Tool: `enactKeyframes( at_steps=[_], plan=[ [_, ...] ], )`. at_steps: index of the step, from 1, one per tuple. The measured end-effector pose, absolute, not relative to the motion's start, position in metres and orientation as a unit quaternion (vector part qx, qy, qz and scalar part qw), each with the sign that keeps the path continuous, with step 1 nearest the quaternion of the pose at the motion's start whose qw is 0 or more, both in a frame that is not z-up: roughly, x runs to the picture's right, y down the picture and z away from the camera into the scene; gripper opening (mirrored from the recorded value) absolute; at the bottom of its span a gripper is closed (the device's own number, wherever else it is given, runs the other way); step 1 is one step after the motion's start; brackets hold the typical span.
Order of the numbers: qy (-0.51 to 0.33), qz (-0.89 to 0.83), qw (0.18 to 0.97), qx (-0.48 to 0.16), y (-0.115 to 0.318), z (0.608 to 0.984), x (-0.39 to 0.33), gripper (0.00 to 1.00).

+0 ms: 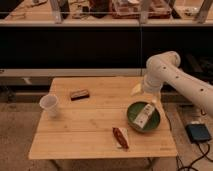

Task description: Place the eraser in the ceramic cup

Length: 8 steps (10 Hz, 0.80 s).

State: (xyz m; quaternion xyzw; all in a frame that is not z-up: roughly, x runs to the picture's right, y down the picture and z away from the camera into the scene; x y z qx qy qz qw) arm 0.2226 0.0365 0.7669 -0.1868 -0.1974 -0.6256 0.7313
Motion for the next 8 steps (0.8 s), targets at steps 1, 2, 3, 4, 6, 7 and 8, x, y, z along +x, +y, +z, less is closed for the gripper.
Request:
enactKeyframes(
  at_steps=[1,2,3,4,6,7,8],
  plan=[
    [-0.197,-0.626,0.732,-0.186,0.036,0.767,0.223,0.80],
    [-0.197,-0.631,0.729,-0.179,0.031,0.771,0.221,0.80],
    [-0.192,-0.646,0.721,-0.160,0.018,0.780,0.215,0.80],
    [-0.188,-0.668,0.709,-0.125,-0.005,0.794,0.199,0.80],
    [-0.176,-0.721,0.670,-0.016,-0.061,0.816,0.153,0.80],
    [-0.171,-0.747,0.640,0.062,-0.090,0.818,0.122,0.80],
    [-0.167,-0.760,0.618,0.112,-0.105,0.815,0.106,0.80]
  ],
)
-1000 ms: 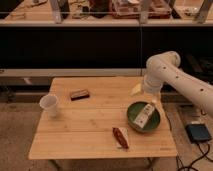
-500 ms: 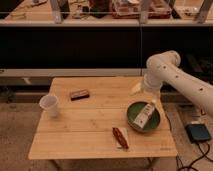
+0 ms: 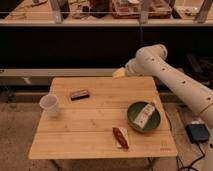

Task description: Place the eraser in the ceramic cup

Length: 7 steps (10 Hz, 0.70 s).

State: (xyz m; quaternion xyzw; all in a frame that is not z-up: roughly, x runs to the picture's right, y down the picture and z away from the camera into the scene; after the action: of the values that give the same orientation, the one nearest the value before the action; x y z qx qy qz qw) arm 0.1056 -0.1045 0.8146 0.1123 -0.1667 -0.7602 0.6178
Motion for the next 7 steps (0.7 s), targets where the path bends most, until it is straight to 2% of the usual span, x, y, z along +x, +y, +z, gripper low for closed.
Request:
enactKeyframes(
  at_steps=[2,3,4,7],
  plan=[
    [-0.147,-0.783,0.565,0.215,-0.134,0.803,0.072,0.80],
    [-0.144,-0.785,0.559,0.226,-0.137,0.801,0.068,0.80],
    [-0.123,-0.792,0.530,0.277,-0.155,0.792,0.052,0.80],
    [-0.118,-0.826,0.467,0.292,-0.144,0.790,0.035,0.80]
  ],
)
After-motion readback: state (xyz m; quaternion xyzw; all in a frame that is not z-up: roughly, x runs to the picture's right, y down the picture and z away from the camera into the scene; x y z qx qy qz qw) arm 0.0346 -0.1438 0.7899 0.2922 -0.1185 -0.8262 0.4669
